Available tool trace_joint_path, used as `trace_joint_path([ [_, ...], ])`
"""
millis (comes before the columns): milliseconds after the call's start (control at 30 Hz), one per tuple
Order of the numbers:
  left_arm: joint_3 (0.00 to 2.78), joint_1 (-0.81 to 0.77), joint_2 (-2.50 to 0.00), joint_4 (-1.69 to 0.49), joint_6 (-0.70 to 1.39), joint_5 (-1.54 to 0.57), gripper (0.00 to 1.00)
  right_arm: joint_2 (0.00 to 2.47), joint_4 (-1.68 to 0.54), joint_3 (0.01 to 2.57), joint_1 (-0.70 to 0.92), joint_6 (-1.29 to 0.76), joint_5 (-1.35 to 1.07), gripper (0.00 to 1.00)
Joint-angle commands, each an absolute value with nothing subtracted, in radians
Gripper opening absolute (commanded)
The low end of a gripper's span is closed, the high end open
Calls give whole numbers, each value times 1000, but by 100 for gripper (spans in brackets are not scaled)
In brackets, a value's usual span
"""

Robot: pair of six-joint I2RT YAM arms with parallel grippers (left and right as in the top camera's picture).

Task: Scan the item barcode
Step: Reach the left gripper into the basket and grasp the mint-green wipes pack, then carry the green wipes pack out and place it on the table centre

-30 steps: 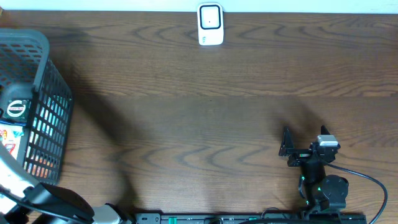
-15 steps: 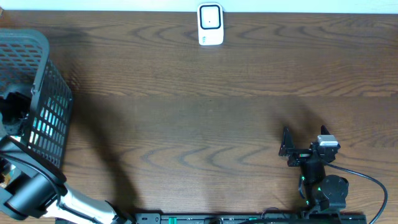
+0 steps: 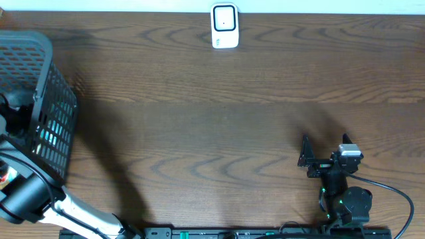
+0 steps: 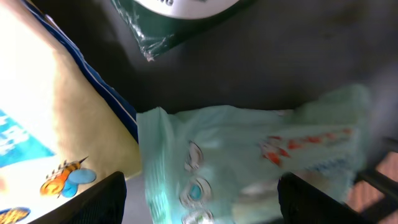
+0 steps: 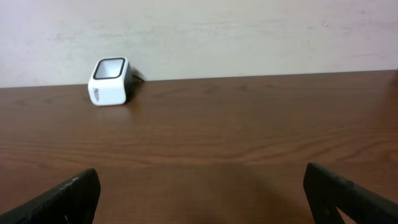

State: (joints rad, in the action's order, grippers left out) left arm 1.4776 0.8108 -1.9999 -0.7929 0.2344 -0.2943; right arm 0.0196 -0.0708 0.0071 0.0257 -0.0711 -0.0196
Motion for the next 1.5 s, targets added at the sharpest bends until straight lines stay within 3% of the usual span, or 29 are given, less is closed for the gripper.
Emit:
trace_joint_path([
  [0, 1475, 812, -2050, -788, 213, -307, 78, 20, -75, 6, 21, -62, -22, 99],
  [167, 1475, 812, -2093, -781, 210, -307, 77, 20, -75, 6, 21, -62, -22, 99],
  [233, 1475, 812, -2107, -778, 210, -306, 72, 20, -75, 6, 21, -62, -22, 99],
  [333, 1475, 812, -2110, -772, 210, -306, 26, 20, -75, 6, 21, -62, -22, 99],
  [400, 1475, 812, -2109, -770, 210, -306, 12, 20, -75, 6, 21, -62, -22, 99],
  [467, 1475, 813, -2109, -771, 210, -306, 8, 20, -75, 6, 21, -62, -22, 99],
  [767, 1481, 815, -1992, -775, 223, -306, 7, 20, -75, 6, 21, -62, -22, 99],
  [1067, 1501, 901, -1584, -742, 558, -302, 7, 20, -75, 6, 21, -62, -22, 99],
  [1233, 1501, 941, -1333, -723, 589, -303, 7, 20, -75, 6, 21, -62, -22, 99],
  [1467, 1501, 820, -1137, -732, 556, -472, 7, 20, -75, 6, 21, -62, -22, 99],
])
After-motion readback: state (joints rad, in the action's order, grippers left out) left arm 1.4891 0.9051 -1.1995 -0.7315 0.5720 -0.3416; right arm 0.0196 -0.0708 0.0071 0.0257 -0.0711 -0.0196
